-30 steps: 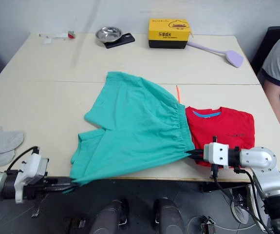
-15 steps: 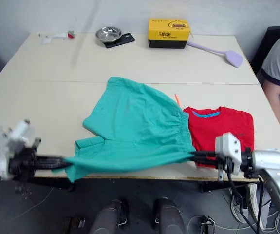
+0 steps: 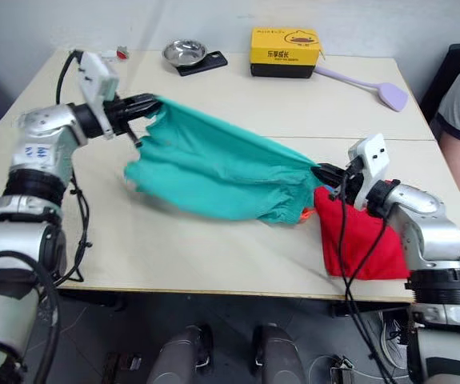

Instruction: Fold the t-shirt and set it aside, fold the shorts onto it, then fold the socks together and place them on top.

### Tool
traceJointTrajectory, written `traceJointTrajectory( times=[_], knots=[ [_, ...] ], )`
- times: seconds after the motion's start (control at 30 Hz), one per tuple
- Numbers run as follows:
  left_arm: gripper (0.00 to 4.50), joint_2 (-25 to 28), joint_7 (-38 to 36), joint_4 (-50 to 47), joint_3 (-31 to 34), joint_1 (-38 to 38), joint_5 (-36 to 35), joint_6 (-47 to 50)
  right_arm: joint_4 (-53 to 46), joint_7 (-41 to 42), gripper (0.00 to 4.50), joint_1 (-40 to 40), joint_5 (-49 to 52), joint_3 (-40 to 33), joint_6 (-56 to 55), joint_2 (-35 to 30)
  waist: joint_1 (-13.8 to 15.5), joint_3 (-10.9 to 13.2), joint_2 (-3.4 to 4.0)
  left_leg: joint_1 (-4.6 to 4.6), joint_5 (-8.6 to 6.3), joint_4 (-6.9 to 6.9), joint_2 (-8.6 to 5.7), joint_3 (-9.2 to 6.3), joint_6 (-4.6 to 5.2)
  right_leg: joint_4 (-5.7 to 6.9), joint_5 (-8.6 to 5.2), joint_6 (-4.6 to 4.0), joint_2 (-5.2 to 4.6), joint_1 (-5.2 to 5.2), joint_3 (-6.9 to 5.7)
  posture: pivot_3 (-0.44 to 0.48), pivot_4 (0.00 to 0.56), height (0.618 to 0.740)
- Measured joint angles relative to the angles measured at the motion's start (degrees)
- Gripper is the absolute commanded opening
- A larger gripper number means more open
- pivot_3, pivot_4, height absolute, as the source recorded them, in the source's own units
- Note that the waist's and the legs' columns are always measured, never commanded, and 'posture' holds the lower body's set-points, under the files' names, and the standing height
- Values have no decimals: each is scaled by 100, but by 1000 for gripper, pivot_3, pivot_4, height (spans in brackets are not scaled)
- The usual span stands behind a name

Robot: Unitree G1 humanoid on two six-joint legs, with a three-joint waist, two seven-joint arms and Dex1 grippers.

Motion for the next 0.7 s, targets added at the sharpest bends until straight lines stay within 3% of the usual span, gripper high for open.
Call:
traceJointTrajectory(
  times=[0.07,0.13,0.3,0.43,0.57,0.7],
  knots=[
    [35,-195,307,379,18,-71,171,-236,23,-389,0,-1,-179,-17,1,155,-14,0,0,1,0,2,1,4,0,13,0,0,1,-7,5,0,150,740],
    [425,-362,591,612,72,-76,279,-332,5,-718,0,24,-293,-95,-6,312,-14,0,-1,-5,1,11,3,8,-2,32,0,0,2,-23,10,0,150,740],
    [1806,-474,1610,863,227,-80,569,-421,-318,-1215,1405,448,-423,-245,-5,529,-8,0,-1,-53,2,42,5,13,-2,70,0,0,1,-79,25,0,150,740],
    [3136,-230,1875,816,293,-4,716,-825,-963,-1136,2810,809,-444,-368,-2,349,-17,0,0,-49,2,36,7,24,-2,71,0,0,6,-84,36,0,150,740],
    [4499,319,1356,634,504,397,667,-1413,-1491,-869,4322,1269,-520,-622,-104,-205,-37,0,0,-44,2,35,11,33,-3,70,0,0,13,-83,37,0,150,740],
    [4500,453,-273,86,646,1133,349,-1992,-2046,-255,4452,1655,-495,-583,-508,-331,-20,0,0,-43,2,41,14,74,-3,70,0,-1,50,-82,34,0,150,740]
  ],
)
